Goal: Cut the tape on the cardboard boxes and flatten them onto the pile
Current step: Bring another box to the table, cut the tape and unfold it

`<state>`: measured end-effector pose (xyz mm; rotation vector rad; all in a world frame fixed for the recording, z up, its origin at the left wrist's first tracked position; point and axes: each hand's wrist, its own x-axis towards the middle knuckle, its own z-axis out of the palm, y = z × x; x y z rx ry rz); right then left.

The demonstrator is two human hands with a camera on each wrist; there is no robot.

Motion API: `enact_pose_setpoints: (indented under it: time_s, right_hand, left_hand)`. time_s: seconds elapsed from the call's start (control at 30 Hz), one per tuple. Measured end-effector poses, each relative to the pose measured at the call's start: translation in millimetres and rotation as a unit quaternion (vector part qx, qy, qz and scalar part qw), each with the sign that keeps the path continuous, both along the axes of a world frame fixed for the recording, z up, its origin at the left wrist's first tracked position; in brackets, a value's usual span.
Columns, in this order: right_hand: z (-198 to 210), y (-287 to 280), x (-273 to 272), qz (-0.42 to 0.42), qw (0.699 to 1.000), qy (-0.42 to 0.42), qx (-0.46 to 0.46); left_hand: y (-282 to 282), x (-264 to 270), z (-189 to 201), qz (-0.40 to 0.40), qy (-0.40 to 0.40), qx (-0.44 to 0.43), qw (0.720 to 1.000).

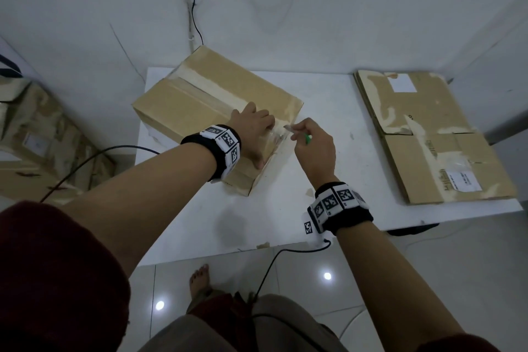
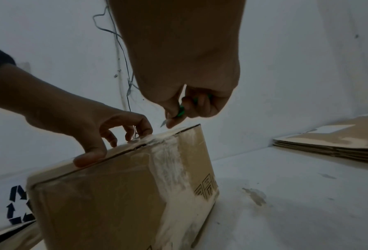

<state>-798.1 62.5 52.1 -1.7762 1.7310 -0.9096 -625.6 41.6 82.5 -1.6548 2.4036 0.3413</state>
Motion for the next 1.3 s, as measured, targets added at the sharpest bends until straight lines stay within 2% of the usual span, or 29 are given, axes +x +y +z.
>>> enact_pose_setpoints:
  time_s: [0.17, 0.33, 0.4, 0.5, 0.67, 0.83, 1.0, 1.07, 1.17, 1.23, 1.3]
  right_hand:
    - [5, -11, 3, 0.059, 0.995, 0.046, 0.067]
    - [17, -23, 3, 0.128, 0.978, 0.136, 0.099]
    - [16, -22, 0, 0.108, 0.982, 0.101, 0.119]
    - [0, -2, 2, 0.056, 0.989, -0.038, 0.135]
    - [-25, 31, 6, 0.030, 0.977, -0.172, 0.123]
    - [-26, 30, -16, -0.097, 0.977, -0.190, 0.005]
    - [-15, 24, -19, -0.045, 0.987, -0.146, -0.051]
    - [-19, 28, -17, -0.031, 0.990, -0.124, -0.062]
    - [-27, 35, -20, -0.017, 0.992, -0.122, -0.031]
    - [-31, 39, -24, -0.014, 0.992, -0.122, -0.017]
    - [-33, 42, -25, -0.009, 0.993, -0.115, -0.008]
  left_hand:
    - [4, 0, -1, 0.000, 0.003, -0.010, 1.000]
    - [6, 2, 0, 0.013, 0.021, -0.005, 1.000]
    - [7, 3, 2, 0.019, 0.027, -0.005, 0.999]
    - [6, 2, 5, 0.020, 0.025, -0.016, 0.999]
    - [8, 1, 9, 0.010, 0.013, 0.003, 1.000]
    - [16, -2, 18, -0.070, -0.039, 0.037, 0.996]
    - [25, -6, 18, -0.138, -0.071, 0.022, 0.988]
    - [30, -6, 14, -0.125, -0.048, 0.018, 0.991]
    - [40, -8, 7, -0.066, 0.007, 0.025, 0.998]
    - [49, -10, 3, 0.004, 0.063, 0.026, 0.998]
    - [57, -13, 0, 0.073, 0.110, -0.014, 0.991]
